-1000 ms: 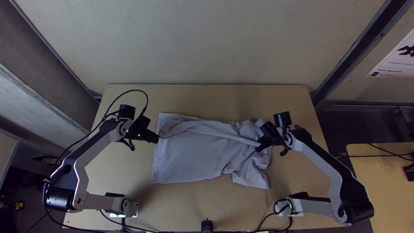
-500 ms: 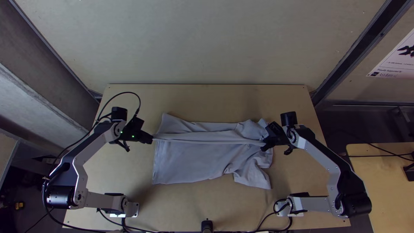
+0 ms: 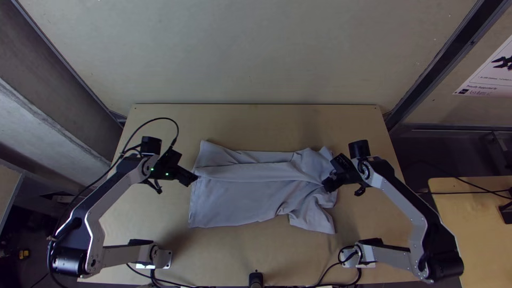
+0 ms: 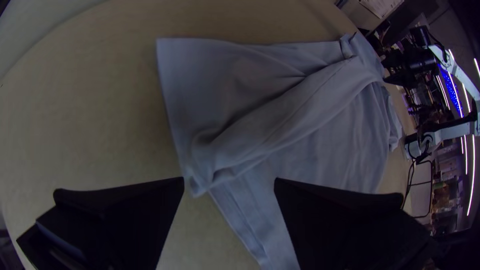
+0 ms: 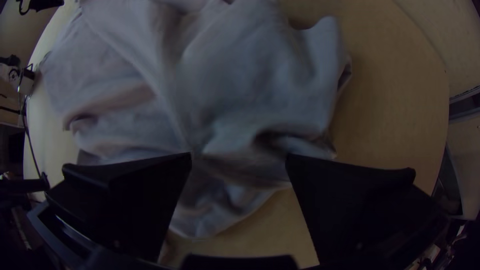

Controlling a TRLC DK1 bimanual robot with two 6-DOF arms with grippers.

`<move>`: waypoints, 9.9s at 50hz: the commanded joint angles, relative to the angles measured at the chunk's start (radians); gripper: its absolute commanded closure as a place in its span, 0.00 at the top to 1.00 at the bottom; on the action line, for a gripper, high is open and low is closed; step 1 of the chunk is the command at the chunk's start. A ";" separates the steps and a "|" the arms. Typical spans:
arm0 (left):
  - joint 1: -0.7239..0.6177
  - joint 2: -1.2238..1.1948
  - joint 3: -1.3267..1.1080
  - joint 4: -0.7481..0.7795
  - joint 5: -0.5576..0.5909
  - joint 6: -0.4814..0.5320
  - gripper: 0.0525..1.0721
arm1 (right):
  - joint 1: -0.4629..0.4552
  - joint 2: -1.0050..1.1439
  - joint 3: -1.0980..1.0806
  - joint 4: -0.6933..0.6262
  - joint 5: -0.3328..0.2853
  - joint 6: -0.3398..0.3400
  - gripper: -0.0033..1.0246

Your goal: Fold the t-shirt

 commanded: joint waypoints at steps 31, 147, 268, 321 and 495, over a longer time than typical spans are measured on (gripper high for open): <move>-0.260 -0.215 0.010 -0.386 -0.012 0.223 0.95 | 0.381 -0.303 -0.088 -0.361 0.069 0.002 0.93; -0.459 -0.366 -0.379 -0.143 -0.312 0.392 0.05 | 0.595 -0.163 -0.183 -0.263 0.184 0.019 0.03; -0.039 0.386 0.472 -0.194 -0.219 0.689 0.05 | 0.088 0.482 0.711 -0.361 0.070 -0.188 0.03; -0.026 0.633 0.598 -0.142 -0.205 0.674 0.54 | 0.071 0.607 0.691 -0.223 0.112 -0.183 0.07; 0.064 0.659 0.374 -0.110 0.453 0.019 0.03 | 0.209 0.160 0.497 -0.237 0.138 -0.018 0.87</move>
